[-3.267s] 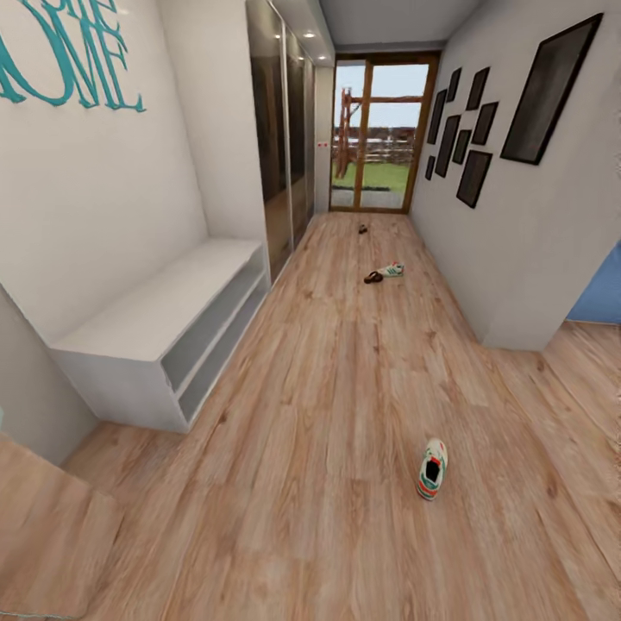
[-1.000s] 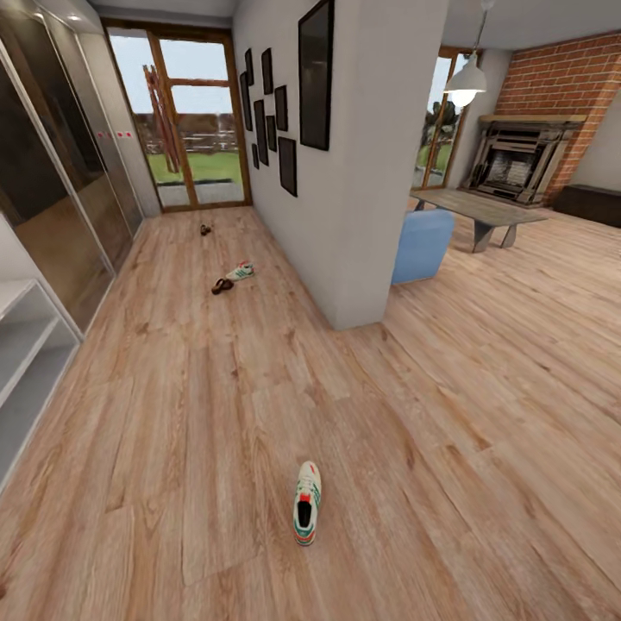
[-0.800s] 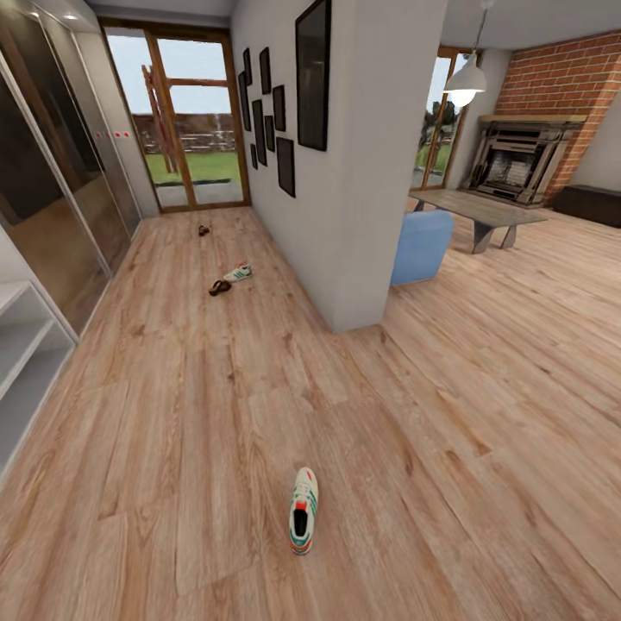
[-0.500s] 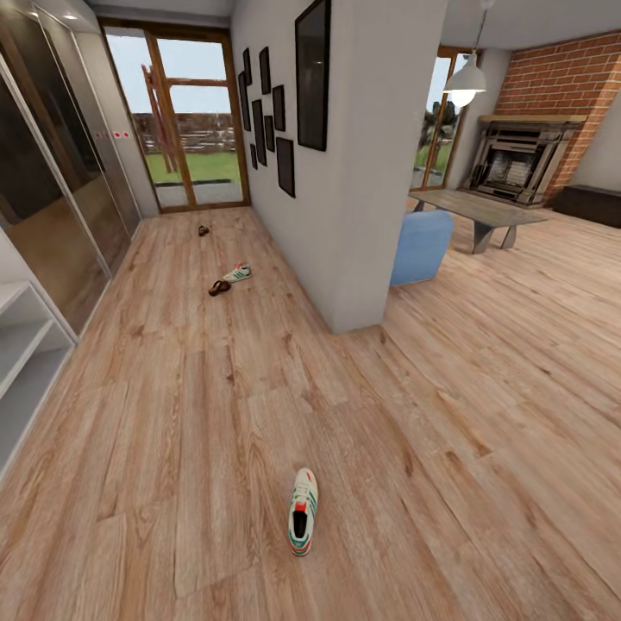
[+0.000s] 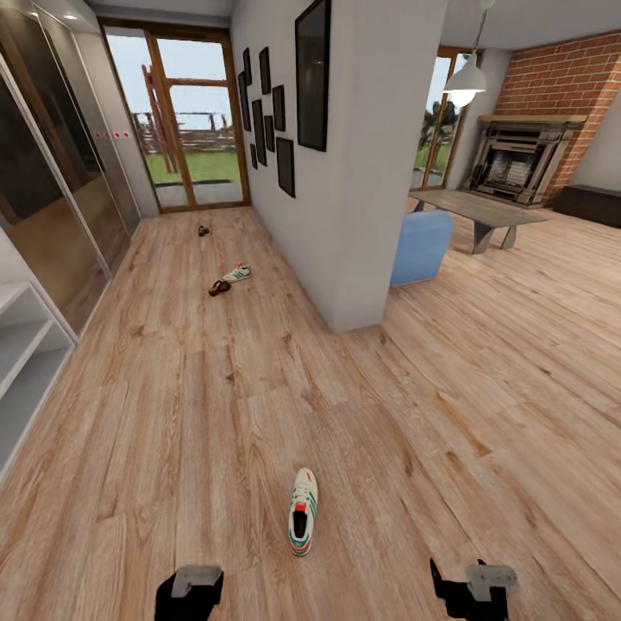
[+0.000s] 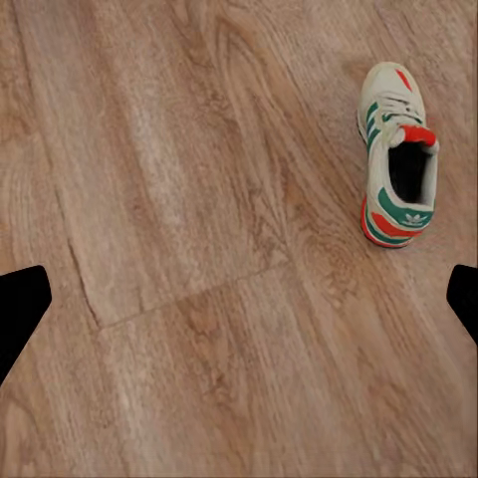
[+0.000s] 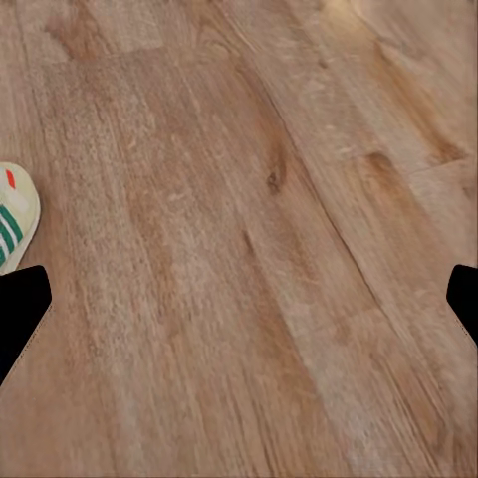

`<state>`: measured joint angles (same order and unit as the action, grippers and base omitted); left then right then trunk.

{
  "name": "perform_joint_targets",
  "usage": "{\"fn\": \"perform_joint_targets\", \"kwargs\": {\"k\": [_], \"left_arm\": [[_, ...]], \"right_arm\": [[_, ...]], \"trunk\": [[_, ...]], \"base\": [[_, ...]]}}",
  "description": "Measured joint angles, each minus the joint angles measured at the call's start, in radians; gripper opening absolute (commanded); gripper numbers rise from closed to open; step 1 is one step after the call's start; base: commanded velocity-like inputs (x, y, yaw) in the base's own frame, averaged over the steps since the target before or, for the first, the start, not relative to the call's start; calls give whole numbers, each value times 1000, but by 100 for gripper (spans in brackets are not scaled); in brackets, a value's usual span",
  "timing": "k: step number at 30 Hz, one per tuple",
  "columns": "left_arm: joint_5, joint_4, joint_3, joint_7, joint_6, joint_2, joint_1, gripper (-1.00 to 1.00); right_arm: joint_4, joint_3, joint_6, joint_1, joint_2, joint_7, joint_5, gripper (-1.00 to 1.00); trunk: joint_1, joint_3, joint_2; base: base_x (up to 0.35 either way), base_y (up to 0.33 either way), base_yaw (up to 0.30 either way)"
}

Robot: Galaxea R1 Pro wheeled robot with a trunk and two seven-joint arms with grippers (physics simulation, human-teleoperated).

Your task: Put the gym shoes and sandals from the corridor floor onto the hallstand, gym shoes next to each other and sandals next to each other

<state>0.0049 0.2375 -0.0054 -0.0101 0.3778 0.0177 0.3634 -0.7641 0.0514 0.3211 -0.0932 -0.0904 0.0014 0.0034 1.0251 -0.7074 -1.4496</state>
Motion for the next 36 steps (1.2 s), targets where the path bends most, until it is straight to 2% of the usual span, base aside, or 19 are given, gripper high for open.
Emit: {"fn": "perform_joint_targets", "kwargs": {"k": [1, 2, 6, 7, 10, 17, 36], "left_arm": [[0, -1, 0, 0, -7, 0, 13, 100], [0, -1, 0, -1, -46, 0, 49, 100], [1, 4, 0, -1, -76, 1, 67, 100], [2, 7, 0, -1, -85, 3, 73, 100], [3, 9, 1, -1, -89, 6, 75, 100], [-2, 14, -3, -1, -86, 6, 70, 100], [4, 15, 1, -2, -85, 13, 70, 100]], "right_arm": [[-12, 0, -22, -10, 0, 0, 0, 100], [-46, 0, -116, -57, 0, 1, 0, 100], [-62, 0, -202, -120, 0, 1, 0, 100], [-69, -1, -246, -161, 0, 3, -1, 100], [-72, -1, -266, -184, 0, 5, -2, 100], [-66, -9, -277, -196, 0, 5, 0, 100], [-66, -10, -279, -198, -2, 4, 0, 100]], "trunk": [[0, 0, 0], [0, 0, 0], [0, 0, 0], [0, 0, 0], [0, 0, 0], [0, 0, 0], [0, 0, 0]], "base": [[0, 0, 0], [0, 0, 0], [0, 0, 0], [0, 0, 0], [0, 0, 0], [0, 24, 0], [0, 278, 0]]}}
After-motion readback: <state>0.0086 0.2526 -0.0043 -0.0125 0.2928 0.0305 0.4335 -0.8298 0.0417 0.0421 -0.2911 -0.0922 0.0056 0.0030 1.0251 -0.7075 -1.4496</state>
